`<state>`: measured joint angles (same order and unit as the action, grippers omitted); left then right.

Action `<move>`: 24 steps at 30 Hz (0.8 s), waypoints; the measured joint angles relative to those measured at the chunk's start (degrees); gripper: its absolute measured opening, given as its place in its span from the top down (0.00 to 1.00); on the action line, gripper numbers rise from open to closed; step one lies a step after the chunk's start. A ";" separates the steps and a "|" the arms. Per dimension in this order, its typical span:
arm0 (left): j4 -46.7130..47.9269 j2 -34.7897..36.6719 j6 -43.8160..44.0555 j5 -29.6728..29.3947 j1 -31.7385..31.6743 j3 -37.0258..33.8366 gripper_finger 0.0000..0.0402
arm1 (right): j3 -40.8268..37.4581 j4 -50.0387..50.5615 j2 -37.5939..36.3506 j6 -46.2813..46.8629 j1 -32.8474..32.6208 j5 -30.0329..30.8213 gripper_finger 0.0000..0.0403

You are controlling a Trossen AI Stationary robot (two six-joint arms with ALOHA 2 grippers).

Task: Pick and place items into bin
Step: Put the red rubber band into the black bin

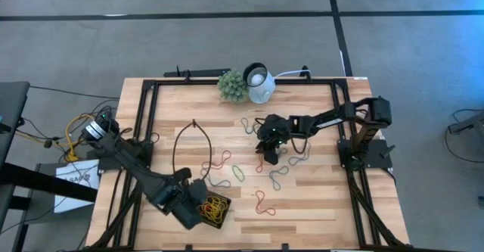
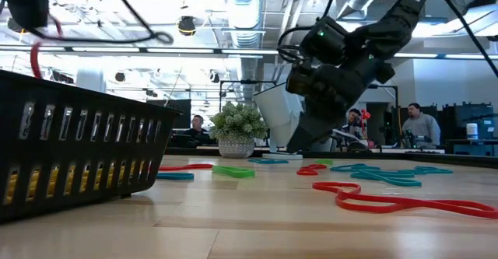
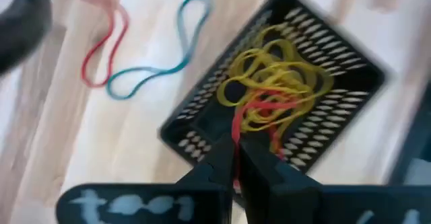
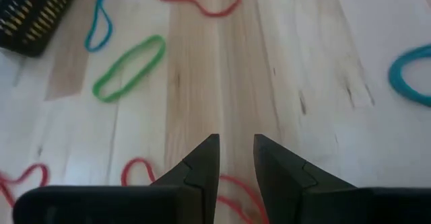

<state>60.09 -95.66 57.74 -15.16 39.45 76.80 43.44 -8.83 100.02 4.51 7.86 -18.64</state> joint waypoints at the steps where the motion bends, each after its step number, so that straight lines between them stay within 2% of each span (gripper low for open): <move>1: -0.07 0.00 0.00 0.75 -0.69 -1.04 1.00 | 0.22 -0.26 0.50 -0.04 0.00 -0.14 0.78; 4: -1.63 0.00 0.02 4.39 -2.27 -4.69 1.00 | 0.31 -1.61 0.65 -1.58 0.02 -0.34 0.78; 9: -9.38 -0.07 -1.38 0.50 -2.81 -9.98 1.00 | 0.46 -8.37 -0.01 -6.55 0.00 -1.00 0.78; 14: -18.49 -0.07 -1.41 0.57 -3.24 -13.42 0.98 | 0.52 -16.07 1.08 -11.39 -0.36 -5.45 0.78; 18: -21.96 -0.07 0.13 1.85 -3.14 -15.45 0.92 | 1.06 -19.49 3.85 -14.21 -1.71 -5.44 0.78; 24: -22.38 -0.07 1.47 4.20 -3.18 -16.62 0.80 | 4.12 -23.45 7.91 -15.07 -3.13 -5.29 0.79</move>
<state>37.71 -95.72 59.20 -10.96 36.27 60.18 47.57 -32.27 107.92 -10.55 4.73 -23.92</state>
